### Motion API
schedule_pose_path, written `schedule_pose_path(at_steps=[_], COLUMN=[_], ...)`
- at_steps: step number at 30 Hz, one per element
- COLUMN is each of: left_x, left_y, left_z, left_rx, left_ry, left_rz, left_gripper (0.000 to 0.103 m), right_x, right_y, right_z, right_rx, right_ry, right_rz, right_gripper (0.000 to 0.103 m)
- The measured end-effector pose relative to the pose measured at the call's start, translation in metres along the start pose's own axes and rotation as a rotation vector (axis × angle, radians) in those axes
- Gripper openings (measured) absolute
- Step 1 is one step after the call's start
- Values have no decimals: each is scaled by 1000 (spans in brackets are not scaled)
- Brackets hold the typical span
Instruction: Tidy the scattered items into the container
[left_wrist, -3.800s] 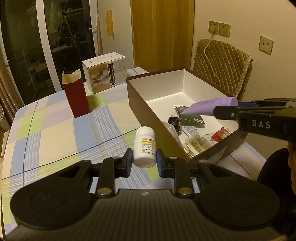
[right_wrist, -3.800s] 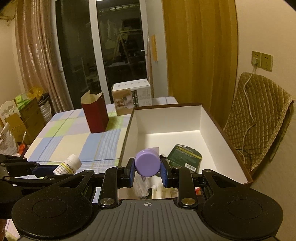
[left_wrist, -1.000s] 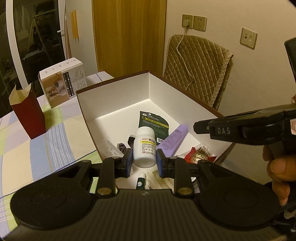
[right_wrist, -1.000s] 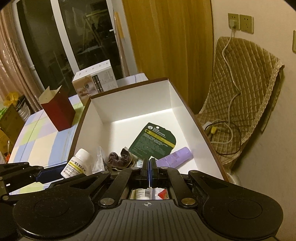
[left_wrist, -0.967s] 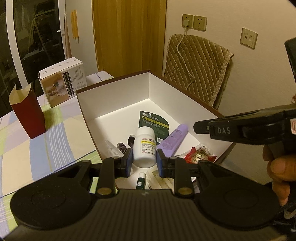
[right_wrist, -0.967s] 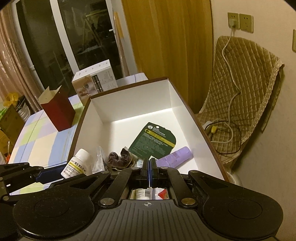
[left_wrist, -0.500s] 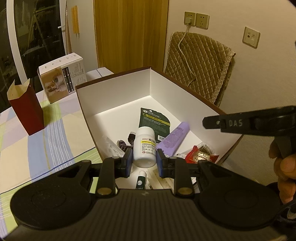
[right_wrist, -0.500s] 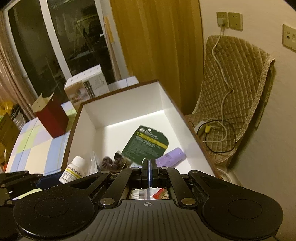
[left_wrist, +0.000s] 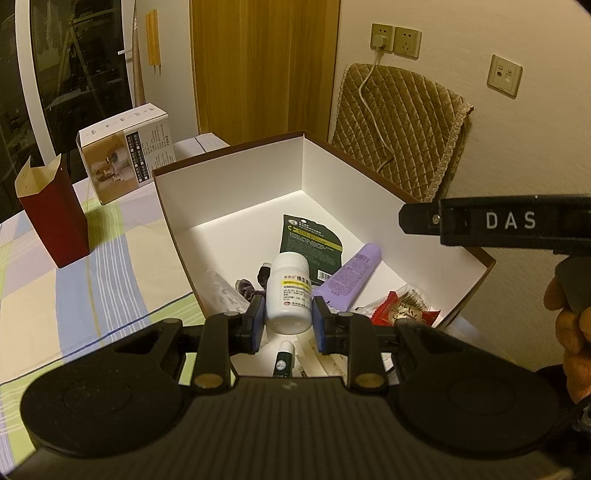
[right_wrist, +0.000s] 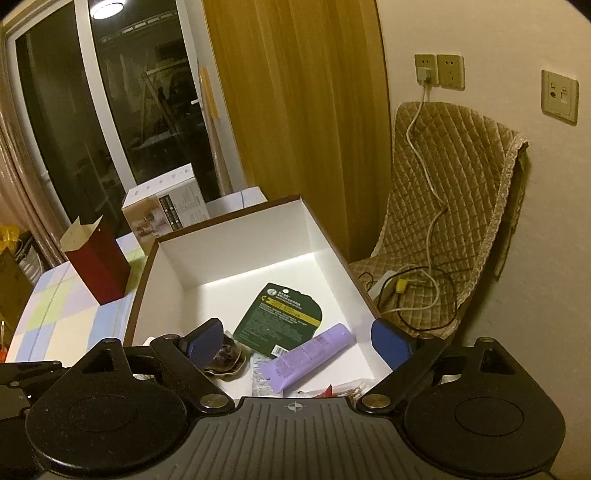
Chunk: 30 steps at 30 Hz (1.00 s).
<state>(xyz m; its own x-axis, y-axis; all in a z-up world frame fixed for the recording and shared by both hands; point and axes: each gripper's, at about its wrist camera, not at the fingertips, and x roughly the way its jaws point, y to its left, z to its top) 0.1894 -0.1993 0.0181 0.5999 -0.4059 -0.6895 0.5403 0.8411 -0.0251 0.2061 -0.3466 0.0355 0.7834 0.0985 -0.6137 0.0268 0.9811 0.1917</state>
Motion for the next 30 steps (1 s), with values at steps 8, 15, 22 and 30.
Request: schedule_pose_path(at_steps=[8, 15, 22, 30], left_x=[2, 3, 6, 10], left_y=[-3, -4, -5, -4], left_z=[2, 3, 5, 5], left_rx=[1, 2, -1, -3], left_ry=[-1, 0, 7, 11], left_rz=[-2, -2, -4, -5], left_gripper=[22, 22, 22, 22], right_x=[-1, 0, 0, 2], right_y=[-2, -6, -7, -9], right_z=[-3, -3, -3, -3], right_rx=[12, 29, 34, 45], right_ry=[-6, 6, 6, 15], right_rz=[-6, -13, -17, -21], right_gripper=[93, 93, 93, 93])
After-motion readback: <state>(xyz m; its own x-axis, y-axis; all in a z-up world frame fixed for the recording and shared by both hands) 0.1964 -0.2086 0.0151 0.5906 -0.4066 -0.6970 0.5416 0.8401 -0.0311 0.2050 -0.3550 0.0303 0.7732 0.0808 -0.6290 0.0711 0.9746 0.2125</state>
